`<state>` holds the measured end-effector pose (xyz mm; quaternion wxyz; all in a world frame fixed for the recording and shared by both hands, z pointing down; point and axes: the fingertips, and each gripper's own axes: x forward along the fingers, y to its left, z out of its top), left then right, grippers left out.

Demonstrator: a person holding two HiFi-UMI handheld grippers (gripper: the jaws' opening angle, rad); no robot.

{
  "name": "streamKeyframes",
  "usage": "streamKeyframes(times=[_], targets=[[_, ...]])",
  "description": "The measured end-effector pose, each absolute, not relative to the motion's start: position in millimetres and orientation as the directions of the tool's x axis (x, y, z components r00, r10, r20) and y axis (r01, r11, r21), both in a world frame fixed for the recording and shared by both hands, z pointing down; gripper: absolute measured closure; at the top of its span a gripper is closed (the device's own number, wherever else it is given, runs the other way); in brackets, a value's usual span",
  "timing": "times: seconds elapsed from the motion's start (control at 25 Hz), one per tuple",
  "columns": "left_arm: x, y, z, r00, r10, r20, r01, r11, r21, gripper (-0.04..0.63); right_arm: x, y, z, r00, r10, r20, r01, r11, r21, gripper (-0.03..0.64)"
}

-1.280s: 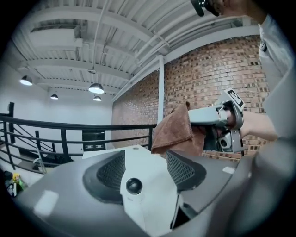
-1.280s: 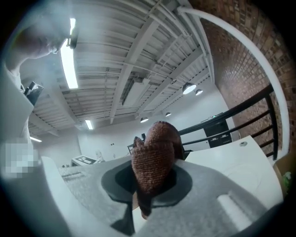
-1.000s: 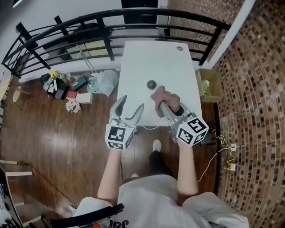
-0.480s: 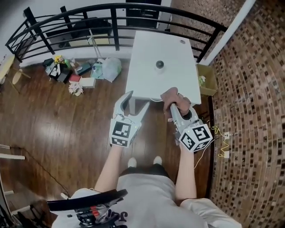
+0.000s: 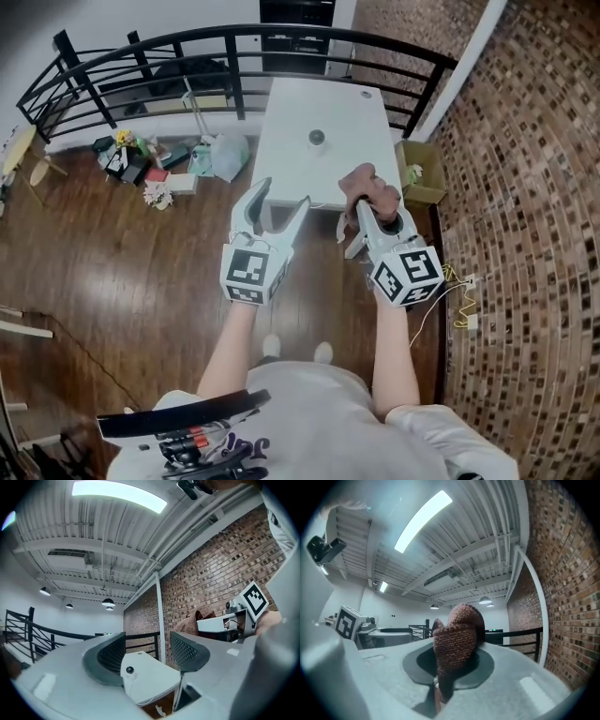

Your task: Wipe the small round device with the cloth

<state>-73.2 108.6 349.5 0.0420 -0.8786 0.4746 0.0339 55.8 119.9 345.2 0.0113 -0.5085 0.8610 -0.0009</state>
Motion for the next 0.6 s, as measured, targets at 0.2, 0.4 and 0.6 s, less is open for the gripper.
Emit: streamKeyframes(times=[0.2,0.4,0.6], targets=[[-68.0,113.0,345.8,0.513,-0.854,-0.082,-0.858,-0.514,-0.013,0.287,68.0,126.1,347.4,-0.476,-0.879,-0.013,-0.879,0.477,-0.028,0.588],[-68.6,112.9,334.0,0.477,-0.874,-0.096,-0.878,-0.479,-0.004,0.287,69.6,126.9,338.7,-0.495,-0.869,-0.026,-0.869,0.495,-0.006,0.588],[-74.1,112.1,333.6,0.467,-0.880,-0.091,-0.884,-0.468,-0.007,0.287,62.6,127.2,333.1,-0.506,-0.862,-0.036,-0.863,0.506,0.002,0.588]])
